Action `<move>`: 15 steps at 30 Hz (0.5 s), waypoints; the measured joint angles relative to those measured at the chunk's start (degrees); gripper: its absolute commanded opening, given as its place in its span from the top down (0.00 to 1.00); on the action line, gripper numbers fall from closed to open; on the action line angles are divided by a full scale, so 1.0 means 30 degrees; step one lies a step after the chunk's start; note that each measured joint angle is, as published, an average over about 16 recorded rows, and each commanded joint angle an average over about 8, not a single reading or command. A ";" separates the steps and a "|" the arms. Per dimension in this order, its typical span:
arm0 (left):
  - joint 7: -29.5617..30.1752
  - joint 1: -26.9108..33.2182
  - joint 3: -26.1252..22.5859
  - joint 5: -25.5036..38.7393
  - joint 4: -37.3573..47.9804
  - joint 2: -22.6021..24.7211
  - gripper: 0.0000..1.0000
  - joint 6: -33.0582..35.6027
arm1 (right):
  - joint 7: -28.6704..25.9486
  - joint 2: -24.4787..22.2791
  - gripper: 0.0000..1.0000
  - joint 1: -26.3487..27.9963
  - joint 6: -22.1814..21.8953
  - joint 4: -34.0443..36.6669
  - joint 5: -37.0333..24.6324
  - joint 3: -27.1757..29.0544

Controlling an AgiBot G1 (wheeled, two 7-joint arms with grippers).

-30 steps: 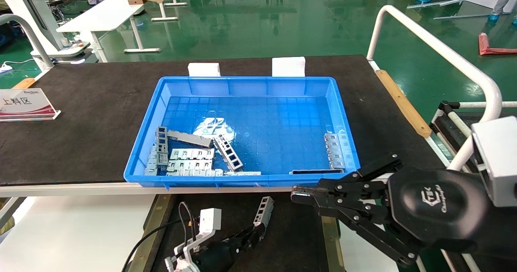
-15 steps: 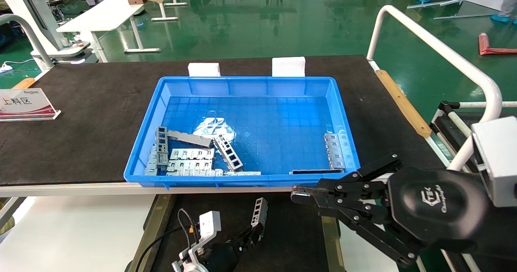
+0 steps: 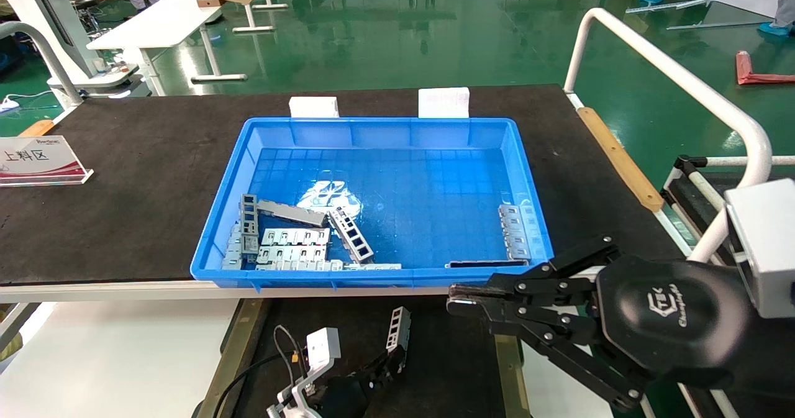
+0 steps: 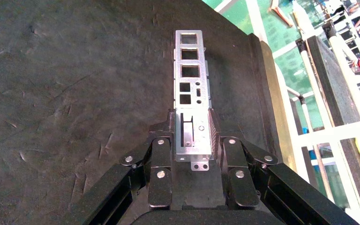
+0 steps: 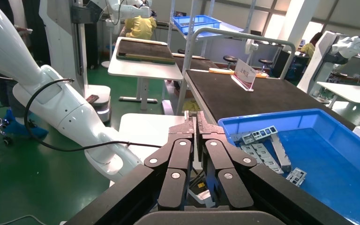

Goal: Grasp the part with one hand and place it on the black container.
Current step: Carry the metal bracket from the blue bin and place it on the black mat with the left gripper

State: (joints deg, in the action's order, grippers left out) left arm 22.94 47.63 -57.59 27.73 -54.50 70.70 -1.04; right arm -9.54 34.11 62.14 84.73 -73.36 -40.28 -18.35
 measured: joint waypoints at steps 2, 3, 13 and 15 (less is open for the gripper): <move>-0.0011 -0.0025 -0.0030 0.0010 -0.0034 0.0016 0.00 -0.0046 | 0.0001 0.0000 0.00 0.0000 -0.0001 0.0000 0.0001 -0.0001; -0.0019 -0.0035 -0.0045 0.0017 -0.0047 0.0024 0.00 -0.0064 | 0.0001 -0.0001 0.00 0.0000 -0.0001 0.0000 0.0001 -0.0002; -0.0413 0.0012 -0.0180 0.0409 -0.0289 -0.0213 0.00 0.0194 | 0.0004 -0.0003 0.00 0.0002 -0.0003 0.0000 0.0005 -0.0008; -0.0602 0.0042 -0.0213 0.0595 -0.0435 -0.0399 0.00 0.0424 | 0.0005 -0.0004 0.00 0.0002 -0.0004 0.0000 0.0006 -0.0009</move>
State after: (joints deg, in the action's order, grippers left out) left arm 21.13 47.76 -58.23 29.51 -55.81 69.50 0.23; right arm -9.53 34.10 62.15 84.72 -73.36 -40.26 -18.38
